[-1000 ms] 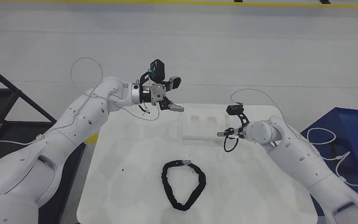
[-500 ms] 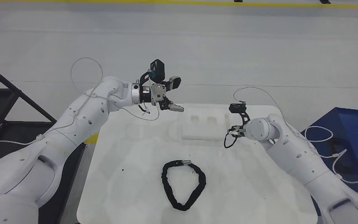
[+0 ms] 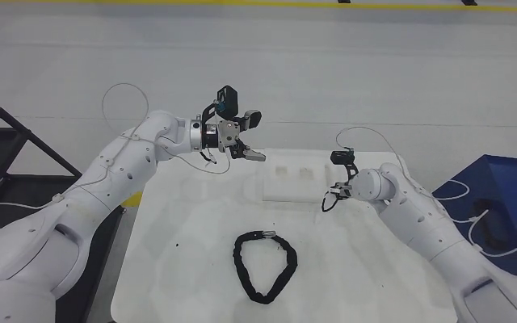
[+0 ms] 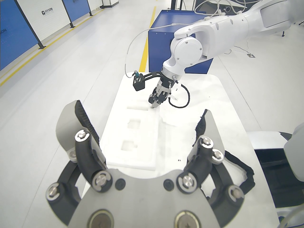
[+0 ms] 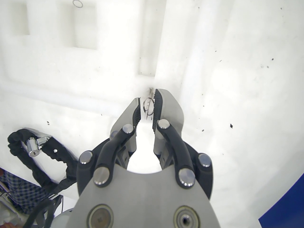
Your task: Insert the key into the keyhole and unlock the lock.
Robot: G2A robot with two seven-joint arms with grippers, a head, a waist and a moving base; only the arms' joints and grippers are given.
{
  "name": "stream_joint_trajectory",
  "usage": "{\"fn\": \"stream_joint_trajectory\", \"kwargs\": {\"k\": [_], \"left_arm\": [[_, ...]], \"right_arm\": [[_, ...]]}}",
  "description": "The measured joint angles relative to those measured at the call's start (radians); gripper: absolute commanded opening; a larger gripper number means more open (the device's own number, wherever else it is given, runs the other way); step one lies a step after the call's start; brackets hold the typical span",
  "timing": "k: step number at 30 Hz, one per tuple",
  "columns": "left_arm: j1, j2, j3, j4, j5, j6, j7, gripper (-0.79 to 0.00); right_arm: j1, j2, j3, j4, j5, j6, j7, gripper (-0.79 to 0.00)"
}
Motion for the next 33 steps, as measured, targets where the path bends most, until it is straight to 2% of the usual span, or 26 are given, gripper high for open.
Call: {"fn": "stream_joint_trajectory", "kwargs": {"k": [7,9,18,27,33], "left_arm": [[0.0,0.0,0.0,0.0,0.0,0.0,0.0,0.0],[0.0,0.0,0.0,0.0,0.0,0.0,0.0,0.0],[0.0,0.0,0.0,0.0,0.0,0.0,0.0,0.0],[0.0,0.0,0.0,0.0,0.0,0.0,0.0,0.0],[0.0,0.0,0.0,0.0,0.0,0.0,0.0,0.0]], "right_arm": [[0.019,-0.03,-0.016,0.061,-0.012,0.016,-0.009,-0.686],[0.023,-0.038,-0.019,0.074,-0.012,0.015,-0.008,-0.785],[0.045,-0.058,-0.013,0.092,-0.029,0.028,0.015,-0.785],[0.026,-0.029,0.054,-0.021,-0.072,0.07,0.082,-0.785],[-0.034,0.017,0.17,-0.153,-0.037,0.066,0.134,-0.785]]}}
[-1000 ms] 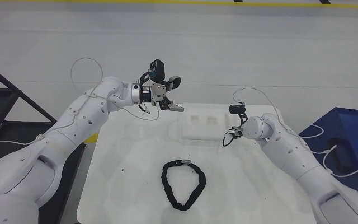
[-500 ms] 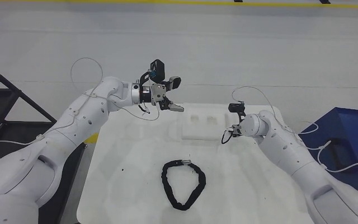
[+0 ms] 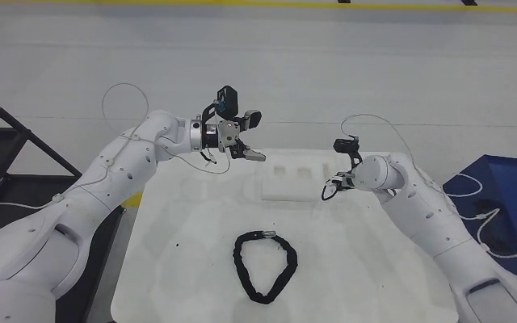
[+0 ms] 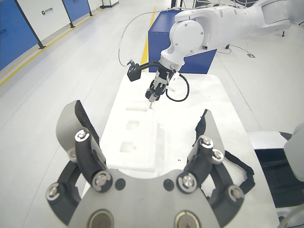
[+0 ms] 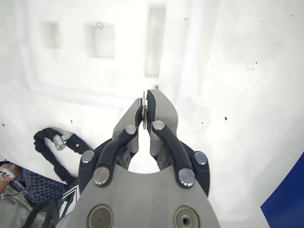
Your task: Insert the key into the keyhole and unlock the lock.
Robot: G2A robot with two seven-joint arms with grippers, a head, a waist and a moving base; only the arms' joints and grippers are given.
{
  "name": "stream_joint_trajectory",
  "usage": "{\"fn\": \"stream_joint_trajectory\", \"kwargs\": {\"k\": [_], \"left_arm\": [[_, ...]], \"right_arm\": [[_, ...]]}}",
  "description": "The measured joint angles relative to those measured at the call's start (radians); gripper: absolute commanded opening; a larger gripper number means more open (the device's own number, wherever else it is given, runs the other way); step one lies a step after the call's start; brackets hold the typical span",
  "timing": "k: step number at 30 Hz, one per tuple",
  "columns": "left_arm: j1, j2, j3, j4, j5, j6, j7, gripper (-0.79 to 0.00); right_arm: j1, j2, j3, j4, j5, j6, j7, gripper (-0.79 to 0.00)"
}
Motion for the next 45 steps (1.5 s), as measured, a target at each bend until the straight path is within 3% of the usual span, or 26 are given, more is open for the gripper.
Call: {"fn": "stream_joint_trajectory", "kwargs": {"k": [7,16,24,40,45], "left_arm": [[0.0,0.0,0.0,0.0,0.0,0.0,0.0,0.0],[0.0,0.0,0.0,0.0,0.0,0.0,0.0,0.0],[0.0,0.0,0.0,0.0,0.0,0.0,0.0,0.0],[0.0,0.0,0.0,0.0,0.0,0.0,0.0,0.0],[0.045,0.008,-0.025,-0.03,0.002,0.013,-0.009,0.0]], "right_arm": [[-0.131,0.063,0.211,-0.156,0.217,-0.201,0.122,-0.785],[-0.354,0.133,0.456,-0.46,0.262,-0.259,0.195,-0.785],[-0.438,0.159,0.6,-0.502,0.334,-0.287,0.197,-0.785],[-0.443,0.16,0.614,-0.494,0.354,-0.3,0.191,-0.785],[-0.443,0.16,0.614,-0.494,0.354,-0.3,0.191,-0.785]]}}
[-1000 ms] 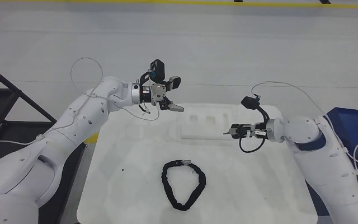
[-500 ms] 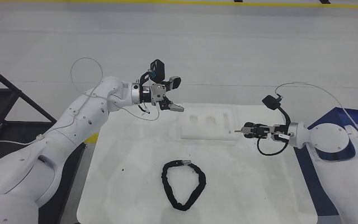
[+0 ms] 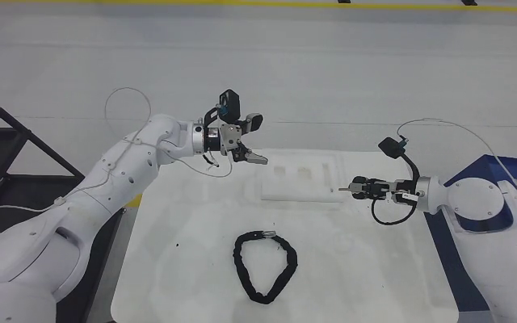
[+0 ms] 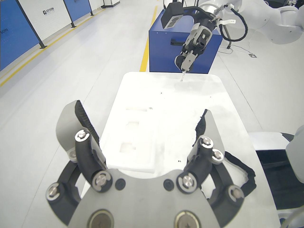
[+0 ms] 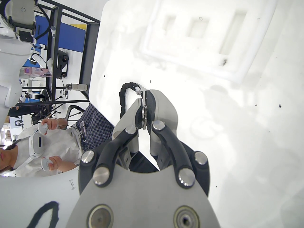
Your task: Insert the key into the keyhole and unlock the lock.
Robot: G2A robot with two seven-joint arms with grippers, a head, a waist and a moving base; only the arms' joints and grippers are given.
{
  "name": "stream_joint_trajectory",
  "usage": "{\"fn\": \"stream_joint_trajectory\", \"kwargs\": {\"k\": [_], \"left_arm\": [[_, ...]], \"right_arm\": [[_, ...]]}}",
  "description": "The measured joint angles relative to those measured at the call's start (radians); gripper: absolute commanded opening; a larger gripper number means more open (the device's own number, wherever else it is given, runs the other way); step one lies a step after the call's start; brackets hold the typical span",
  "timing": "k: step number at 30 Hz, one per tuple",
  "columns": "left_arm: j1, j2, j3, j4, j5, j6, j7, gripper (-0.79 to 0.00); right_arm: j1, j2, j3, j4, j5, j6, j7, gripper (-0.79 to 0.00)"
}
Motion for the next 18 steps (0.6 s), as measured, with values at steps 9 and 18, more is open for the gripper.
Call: {"fn": "stream_joint_trajectory", "kwargs": {"k": [9,18], "left_arm": [[0.132,0.006,0.024,0.005,0.027,-0.013,0.002,0.0],[0.191,-0.003,0.107,0.011,0.089,-0.013,0.039,0.0]], "right_arm": [[0.0,0.0,0.0,0.0,0.0,0.0,0.0,-0.785],[0.0,0.0,0.0,0.0,0.0,0.0,0.0,-0.785]]}}
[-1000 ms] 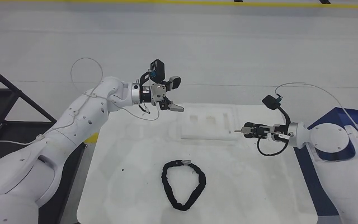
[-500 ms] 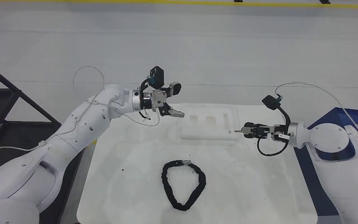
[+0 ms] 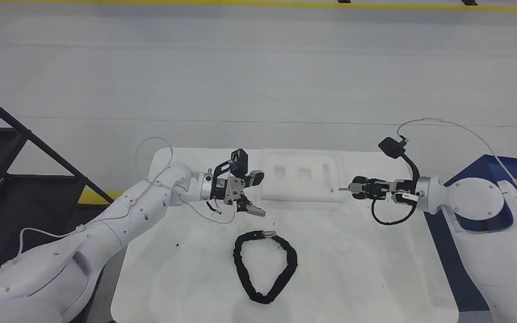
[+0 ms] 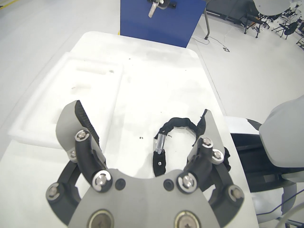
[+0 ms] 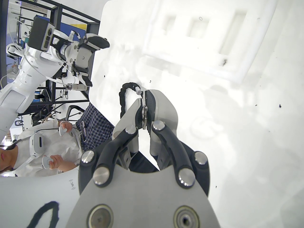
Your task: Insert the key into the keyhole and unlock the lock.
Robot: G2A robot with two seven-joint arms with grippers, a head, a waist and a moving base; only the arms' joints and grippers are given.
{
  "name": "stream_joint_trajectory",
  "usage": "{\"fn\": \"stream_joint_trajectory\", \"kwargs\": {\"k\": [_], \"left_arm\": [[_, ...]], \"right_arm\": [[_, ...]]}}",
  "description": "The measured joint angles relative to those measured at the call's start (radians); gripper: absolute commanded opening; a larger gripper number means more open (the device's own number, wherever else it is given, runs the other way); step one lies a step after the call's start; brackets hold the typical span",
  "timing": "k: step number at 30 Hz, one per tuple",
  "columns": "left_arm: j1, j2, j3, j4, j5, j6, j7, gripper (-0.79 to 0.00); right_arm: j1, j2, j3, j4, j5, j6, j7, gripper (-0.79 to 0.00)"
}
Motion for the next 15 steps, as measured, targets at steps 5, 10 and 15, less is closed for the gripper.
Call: {"fn": "stream_joint_trajectory", "kwargs": {"k": [5,10,15], "left_arm": [[-0.001,-0.005,0.044,0.02,0.055,0.0,0.014,0.0],[-0.006,-0.012,0.095,0.029,0.143,0.0,0.052,0.0],[0.007,-0.031,0.1,0.029,0.274,0.0,0.076,0.0]], "right_arm": [[0.0,0.0,0.0,0.0,0.0,0.0,0.0,-0.785],[0.0,0.0,0.0,0.0,0.0,0.0,0.0,-0.785],[0.0,0.0,0.0,0.0,0.0,0.0,0.0,-0.785]]}}
